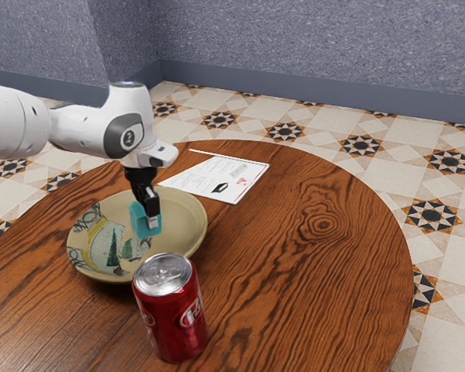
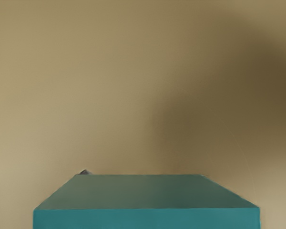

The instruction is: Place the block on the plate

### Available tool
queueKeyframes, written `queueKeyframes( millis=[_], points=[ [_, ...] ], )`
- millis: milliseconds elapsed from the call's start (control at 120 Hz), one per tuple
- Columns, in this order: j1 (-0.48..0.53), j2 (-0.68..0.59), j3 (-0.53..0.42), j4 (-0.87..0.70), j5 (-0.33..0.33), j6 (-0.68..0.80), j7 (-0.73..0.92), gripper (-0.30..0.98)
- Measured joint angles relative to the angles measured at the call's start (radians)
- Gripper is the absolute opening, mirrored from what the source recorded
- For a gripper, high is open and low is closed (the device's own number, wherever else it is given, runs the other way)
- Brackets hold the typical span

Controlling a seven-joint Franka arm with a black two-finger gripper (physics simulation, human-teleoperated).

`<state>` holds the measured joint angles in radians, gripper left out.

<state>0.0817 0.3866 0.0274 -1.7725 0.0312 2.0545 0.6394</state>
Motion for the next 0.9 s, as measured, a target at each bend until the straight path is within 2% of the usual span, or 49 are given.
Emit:
queueKeyframes(
  millis=[167,358,542,692,900],
  points=[
    [0.014,0.048,0.000,0.010,0.006,0.013,0.004,0.38],
    [0.016,0.056,-0.001,0.010,-0.003,0.016,0.008,0.54],
    [0.005,-0.023,-0.021,0.005,-0.010,-0.018,0.011,0.63],
    [-0.050,-0.078,-0.023,0.012,-0.012,-0.076,0.013,0.66],
    [-0.113,-0.102,-0.028,0.155,-0.010,-0.193,0.027,0.68]
  ],
)
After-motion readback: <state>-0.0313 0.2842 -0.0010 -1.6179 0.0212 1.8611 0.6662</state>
